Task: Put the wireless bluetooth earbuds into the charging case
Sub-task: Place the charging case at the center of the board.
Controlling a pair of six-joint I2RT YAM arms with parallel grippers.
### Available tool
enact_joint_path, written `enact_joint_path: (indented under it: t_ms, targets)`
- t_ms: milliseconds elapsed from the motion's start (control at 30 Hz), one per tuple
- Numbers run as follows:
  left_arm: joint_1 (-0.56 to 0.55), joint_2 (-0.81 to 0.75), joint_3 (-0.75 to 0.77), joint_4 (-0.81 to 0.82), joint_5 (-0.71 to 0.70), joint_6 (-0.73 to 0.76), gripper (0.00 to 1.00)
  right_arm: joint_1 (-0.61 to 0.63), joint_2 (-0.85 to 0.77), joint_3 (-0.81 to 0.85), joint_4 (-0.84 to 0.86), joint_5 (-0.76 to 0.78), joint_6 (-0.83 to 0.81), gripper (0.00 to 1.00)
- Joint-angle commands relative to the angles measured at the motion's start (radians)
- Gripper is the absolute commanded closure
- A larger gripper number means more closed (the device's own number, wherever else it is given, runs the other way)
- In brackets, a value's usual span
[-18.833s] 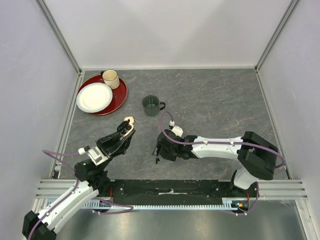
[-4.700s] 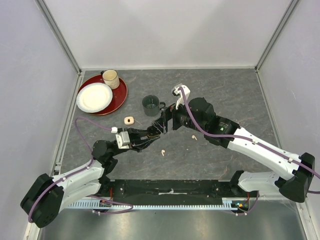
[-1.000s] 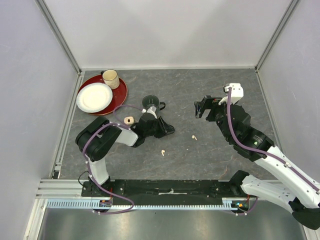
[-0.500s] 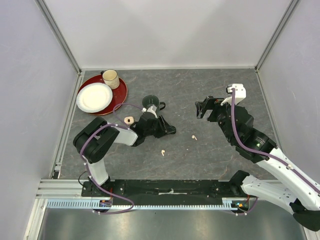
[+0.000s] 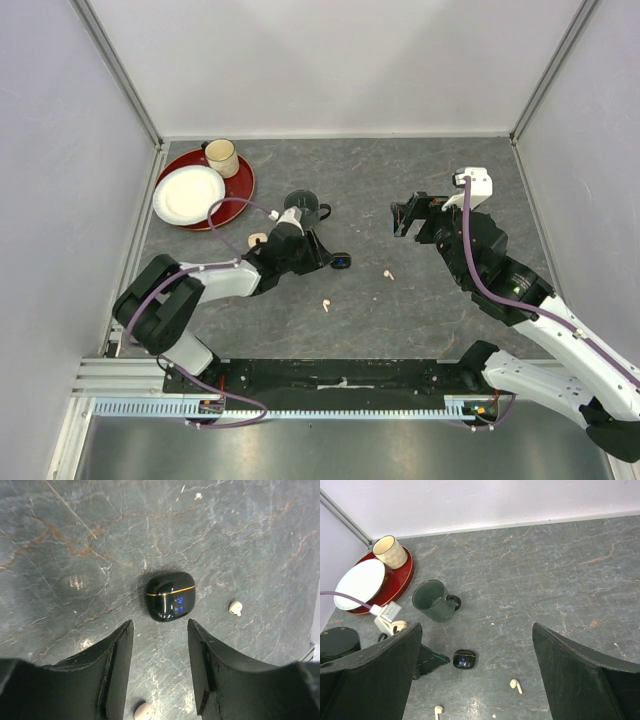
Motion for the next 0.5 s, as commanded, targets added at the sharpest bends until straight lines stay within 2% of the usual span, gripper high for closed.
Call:
enact_joint_path:
  t_ms: [0, 133, 300, 333, 400, 467]
  targets:
    - [-0.003, -0.133, 0.001, -0.069, -0.099, 0.138, 0.46, -0.006, 0.011, -0.001, 0.014, -0.006, 0.006, 0.02]
    - [-0.003, -0.253, 0.01, -0.188, -0.208, 0.22, 0.45, -0.004, 0.023, 0.008, 0.014, -0.011, 0.006, 0.02]
    - [-0.001, -0.393, 0.033, -0.363, -0.437, 0.285, 0.43, -0.004, 0.067, 0.02, 0.023, -0.048, 0.004, 0.02]
    - [0.0, -0.419, 0.03, -0.38, -0.466, 0.29, 0.4, -0.004, 0.078, 0.022, 0.023, -0.058, 0.004, 0.02]
    - [0.002, -0.498, 0.013, -0.402, -0.529, 0.311, 0.18, -0.006, 0.109, 0.017, 0.043, -0.115, -0.011, 0.02]
    - [0.018, -0.549, -0.013, -0.411, -0.53, 0.329, 0.14, -0.006, 0.13, -0.003, 0.07, -0.17, -0.052, 0.02]
